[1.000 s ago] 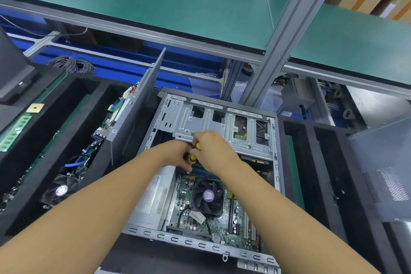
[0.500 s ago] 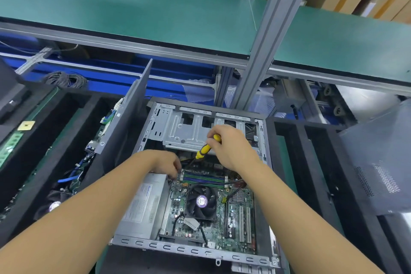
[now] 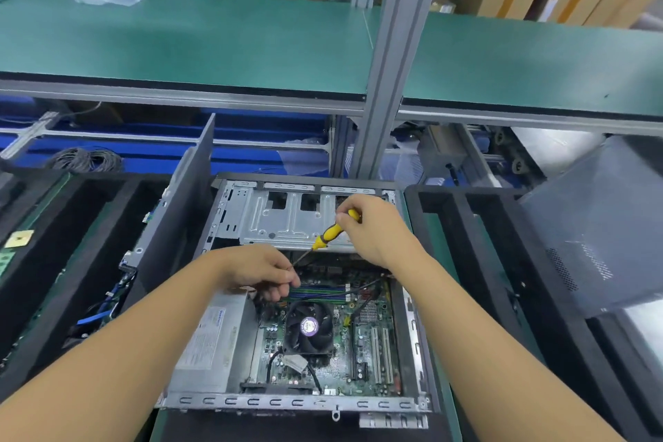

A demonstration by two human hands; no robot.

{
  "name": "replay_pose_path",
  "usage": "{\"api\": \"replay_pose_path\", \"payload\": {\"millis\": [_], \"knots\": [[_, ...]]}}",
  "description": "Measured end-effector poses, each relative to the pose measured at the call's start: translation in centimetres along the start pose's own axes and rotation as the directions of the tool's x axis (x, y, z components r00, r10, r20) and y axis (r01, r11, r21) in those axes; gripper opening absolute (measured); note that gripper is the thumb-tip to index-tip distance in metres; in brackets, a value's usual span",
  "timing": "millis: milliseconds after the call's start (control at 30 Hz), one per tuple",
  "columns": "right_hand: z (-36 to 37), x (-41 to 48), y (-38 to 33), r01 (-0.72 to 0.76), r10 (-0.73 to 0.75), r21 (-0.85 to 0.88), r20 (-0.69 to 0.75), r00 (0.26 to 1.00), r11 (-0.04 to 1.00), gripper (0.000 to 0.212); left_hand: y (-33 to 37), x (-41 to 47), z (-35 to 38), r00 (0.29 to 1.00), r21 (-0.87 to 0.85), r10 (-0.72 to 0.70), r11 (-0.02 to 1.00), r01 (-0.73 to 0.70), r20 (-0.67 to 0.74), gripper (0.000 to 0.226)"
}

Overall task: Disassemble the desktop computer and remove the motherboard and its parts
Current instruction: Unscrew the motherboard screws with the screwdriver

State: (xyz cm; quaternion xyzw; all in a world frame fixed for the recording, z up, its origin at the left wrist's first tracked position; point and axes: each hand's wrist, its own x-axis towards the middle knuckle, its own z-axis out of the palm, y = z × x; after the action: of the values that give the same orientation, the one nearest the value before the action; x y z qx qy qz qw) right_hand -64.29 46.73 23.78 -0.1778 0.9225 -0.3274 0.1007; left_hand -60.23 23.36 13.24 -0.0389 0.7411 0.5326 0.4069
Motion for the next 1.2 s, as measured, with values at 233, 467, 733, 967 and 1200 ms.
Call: {"api": "replay_pose_path", "payload": {"millis": [233, 467, 733, 967, 1200], "knots": [[-4.3, -2.3, 2.9, -0.070, 0.088, 0.075, -0.276, 0.957, 0.995, 0.037, 7.2, 2.5, 4.2, 0.989, -0.386, 0.041, 0.922, 0.018, 0.144, 0.027], [-9.9, -8.0, 9.8, -0.206, 0.377, 0.342, -0.577, 0.725, 0.917, 0.044, 13.9, 8.9, 13.1, 0.974, -0.561, 0.133, 0.799, -0.216, -0.185, 0.013], [-12.5, -16.2, 17.4, -0.393, 0.577, 0.424, -0.551, 0.604, 0.816, 0.025, 18.1, 14.3, 24.7, 0.996, -0.173, 0.090, 0.981, -0.086, 0.016, 0.022], [-12.2, -20.9, 21.0, -0.566, 0.652, 0.338, -0.512, 0.560, 0.752, 0.019, 16.0, 17.8, 30.5, 0.962, 0.067, -0.206, 0.978, 0.196, 0.179, 0.027], [-11.6, -19.4, 19.9, -0.540, 0.563, 0.248, -0.609, 0.559, 0.804, 0.024, 16.8, 17.0, 28.5, 0.995, 0.049, -0.047, 0.998, 0.043, 0.087, 0.066]]}}
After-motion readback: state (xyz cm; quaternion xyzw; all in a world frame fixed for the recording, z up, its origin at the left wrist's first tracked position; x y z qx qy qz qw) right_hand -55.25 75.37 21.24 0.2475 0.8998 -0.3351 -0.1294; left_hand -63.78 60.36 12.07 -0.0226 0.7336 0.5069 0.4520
